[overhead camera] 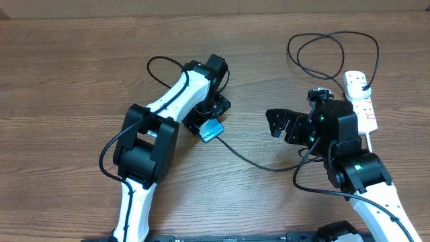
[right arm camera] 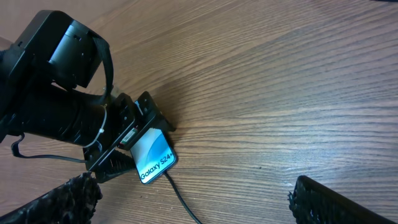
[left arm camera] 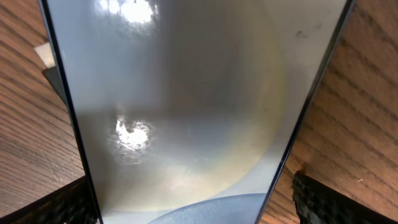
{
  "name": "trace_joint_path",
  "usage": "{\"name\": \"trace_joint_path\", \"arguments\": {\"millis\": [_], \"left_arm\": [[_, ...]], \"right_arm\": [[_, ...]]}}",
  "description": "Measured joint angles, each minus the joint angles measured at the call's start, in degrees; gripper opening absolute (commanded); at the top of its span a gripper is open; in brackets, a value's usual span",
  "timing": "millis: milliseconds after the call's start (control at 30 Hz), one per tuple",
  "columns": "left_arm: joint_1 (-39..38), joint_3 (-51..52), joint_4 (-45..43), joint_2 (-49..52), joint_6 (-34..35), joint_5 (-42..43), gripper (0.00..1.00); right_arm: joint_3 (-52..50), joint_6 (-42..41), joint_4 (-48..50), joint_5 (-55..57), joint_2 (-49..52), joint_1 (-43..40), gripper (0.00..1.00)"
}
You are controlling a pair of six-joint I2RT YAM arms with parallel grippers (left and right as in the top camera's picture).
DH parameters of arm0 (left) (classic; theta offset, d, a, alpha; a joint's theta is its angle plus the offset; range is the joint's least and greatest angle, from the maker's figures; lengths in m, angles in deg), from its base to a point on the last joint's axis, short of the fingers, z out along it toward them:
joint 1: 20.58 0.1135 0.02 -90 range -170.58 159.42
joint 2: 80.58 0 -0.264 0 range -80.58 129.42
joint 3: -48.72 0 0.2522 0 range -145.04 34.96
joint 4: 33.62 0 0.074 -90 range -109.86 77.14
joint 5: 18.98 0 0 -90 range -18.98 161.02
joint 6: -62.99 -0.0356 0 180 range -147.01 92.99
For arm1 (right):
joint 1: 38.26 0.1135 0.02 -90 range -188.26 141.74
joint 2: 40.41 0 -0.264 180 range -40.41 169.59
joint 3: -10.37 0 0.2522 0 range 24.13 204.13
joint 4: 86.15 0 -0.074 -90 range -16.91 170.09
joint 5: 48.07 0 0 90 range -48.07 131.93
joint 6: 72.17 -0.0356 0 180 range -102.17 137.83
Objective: Plug charger to phone and switch on socket
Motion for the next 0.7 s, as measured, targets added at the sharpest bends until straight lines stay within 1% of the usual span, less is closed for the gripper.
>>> {"name": "trace_joint_path", "arguments": {"millis": [200,300,433,500,700], "left_arm": [[0.0,1.0,-0.8,-0.5,0.6,0.2,1.00],[0.0,1.6,-1.4,-0.8,1.7,0.4,0.89],[0.0,2.0,-1.7,-1.0,2.4,1.2,0.79],[0.0,2.0,-1.6,-1.1,2.5,1.2,0.77],[0.0,2.1,-1.6,-1.1,2.6,1.4,0.63]], "right_arm": [[0.0,0.0,0.0,0.0,0.0,0.0,1.00],[0.0,0.0,-0.1,0.0,0.0,0.0,1.00],[0.0,0.0,0.0,0.0,0.0,0.0,1.00],[0.0,0.0,0.0,0.0,0.0,0.0,1.00],[0.0,0.0,-0.1,0.0,0.0,0.0,1.00]]}}
